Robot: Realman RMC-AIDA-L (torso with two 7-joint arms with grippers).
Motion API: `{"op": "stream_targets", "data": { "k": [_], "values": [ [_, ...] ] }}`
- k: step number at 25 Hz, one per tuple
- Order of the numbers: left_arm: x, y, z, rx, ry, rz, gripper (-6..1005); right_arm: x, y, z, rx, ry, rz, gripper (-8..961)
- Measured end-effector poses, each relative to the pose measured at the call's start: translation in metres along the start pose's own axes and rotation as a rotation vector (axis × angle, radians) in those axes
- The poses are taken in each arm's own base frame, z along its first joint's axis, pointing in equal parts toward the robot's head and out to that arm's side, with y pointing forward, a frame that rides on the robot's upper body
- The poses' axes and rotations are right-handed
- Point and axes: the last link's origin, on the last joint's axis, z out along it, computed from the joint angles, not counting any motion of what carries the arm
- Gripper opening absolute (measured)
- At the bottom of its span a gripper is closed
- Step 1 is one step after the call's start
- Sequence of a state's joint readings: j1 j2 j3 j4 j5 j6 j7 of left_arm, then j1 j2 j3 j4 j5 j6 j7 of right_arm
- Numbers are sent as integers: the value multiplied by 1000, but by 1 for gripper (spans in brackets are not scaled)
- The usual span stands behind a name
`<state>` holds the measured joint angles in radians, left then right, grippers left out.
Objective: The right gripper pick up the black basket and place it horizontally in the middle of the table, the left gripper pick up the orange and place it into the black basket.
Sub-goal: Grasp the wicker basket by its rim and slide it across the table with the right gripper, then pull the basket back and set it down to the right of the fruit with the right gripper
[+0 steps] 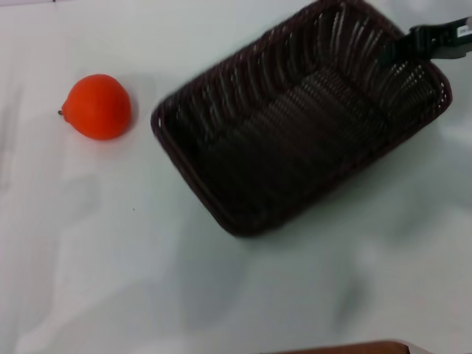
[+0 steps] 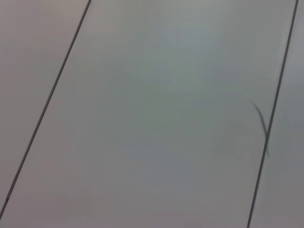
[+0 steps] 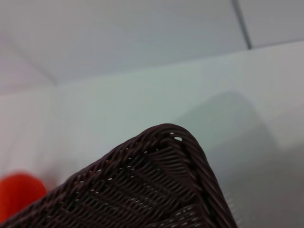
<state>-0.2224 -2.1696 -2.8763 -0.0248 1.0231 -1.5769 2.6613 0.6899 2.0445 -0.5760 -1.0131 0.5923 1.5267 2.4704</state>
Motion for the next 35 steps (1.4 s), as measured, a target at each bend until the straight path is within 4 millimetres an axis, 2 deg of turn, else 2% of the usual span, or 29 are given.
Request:
{"op": "stream_targets", "data": {
  "k": [6,14,24,32,35],
  "values": [
    [0,0,0,0,0,2,844,-13,12,-10,79,122,173,231],
    [2,1,6,-14,9,19,843,-36,22,9,119,191,315,270],
    [7,0,12,-36,25,47,844,-54,28,22,169,201,374,319],
    [9,-1,13,-47,31,55,843,-61,21,23,212,149,390,358],
    [7,1,11,-60,22,55,843,-64,18,22,236,126,393,510]
  ]
}}
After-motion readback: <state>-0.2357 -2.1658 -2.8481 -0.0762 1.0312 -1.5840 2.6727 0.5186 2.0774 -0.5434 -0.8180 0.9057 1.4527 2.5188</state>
